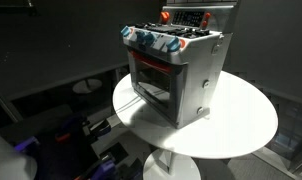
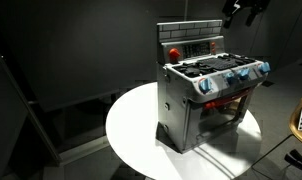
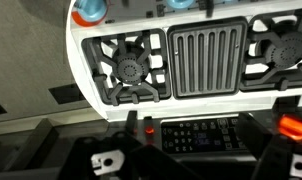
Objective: Press a button on the stove
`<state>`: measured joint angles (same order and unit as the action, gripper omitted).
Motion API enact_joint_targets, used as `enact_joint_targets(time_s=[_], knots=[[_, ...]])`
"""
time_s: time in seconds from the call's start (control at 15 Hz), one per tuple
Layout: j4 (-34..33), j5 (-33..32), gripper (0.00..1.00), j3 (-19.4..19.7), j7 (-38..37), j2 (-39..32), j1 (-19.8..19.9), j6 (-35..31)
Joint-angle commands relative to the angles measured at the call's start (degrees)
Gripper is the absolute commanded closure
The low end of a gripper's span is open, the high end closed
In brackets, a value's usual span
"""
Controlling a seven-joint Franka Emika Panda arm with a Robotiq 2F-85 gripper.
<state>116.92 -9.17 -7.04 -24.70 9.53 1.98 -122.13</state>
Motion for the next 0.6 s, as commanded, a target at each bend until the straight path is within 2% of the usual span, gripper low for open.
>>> enact_joint_targets(time_s=[0.0,0.53], knots=[[-2.7,-3.2,0.0,1.4,-4.0,-3.7,0.3,-2.9],[-7.1,-6.9,0.0,5.0,-10.0,-10.8,0.0,-4.5]])
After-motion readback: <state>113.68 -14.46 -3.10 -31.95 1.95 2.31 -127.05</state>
